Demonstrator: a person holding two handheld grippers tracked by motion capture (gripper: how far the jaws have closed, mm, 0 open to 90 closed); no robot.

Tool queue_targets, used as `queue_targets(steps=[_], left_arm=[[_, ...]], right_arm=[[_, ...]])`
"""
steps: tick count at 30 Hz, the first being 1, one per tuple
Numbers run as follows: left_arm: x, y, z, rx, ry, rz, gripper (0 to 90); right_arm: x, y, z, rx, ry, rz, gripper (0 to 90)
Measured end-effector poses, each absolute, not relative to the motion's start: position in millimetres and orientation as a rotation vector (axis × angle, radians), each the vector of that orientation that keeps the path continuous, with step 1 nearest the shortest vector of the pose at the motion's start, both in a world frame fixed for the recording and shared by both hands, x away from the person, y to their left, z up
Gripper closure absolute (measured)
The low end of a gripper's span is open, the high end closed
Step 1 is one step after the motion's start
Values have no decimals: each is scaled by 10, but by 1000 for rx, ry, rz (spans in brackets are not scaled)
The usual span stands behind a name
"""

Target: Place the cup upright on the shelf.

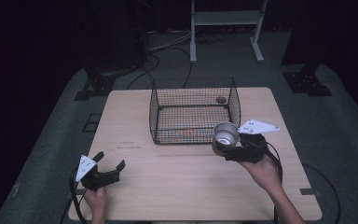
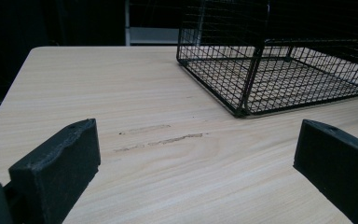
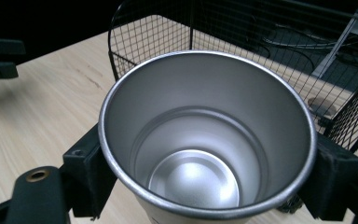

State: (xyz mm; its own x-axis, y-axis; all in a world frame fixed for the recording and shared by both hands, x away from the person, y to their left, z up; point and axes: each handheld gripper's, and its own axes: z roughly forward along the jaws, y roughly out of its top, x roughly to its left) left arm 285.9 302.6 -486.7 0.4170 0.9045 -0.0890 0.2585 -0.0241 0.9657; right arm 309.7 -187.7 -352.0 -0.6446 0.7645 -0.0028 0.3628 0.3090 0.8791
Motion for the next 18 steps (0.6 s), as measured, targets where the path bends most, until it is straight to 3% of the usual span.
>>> queue_targets(steps=[18], left_arm=[[2867, 3016, -4870, 1552, 1068, 718, 0]], right_arm=[[3401, -1775, -3299, 1011, 2149, 1232, 178]])
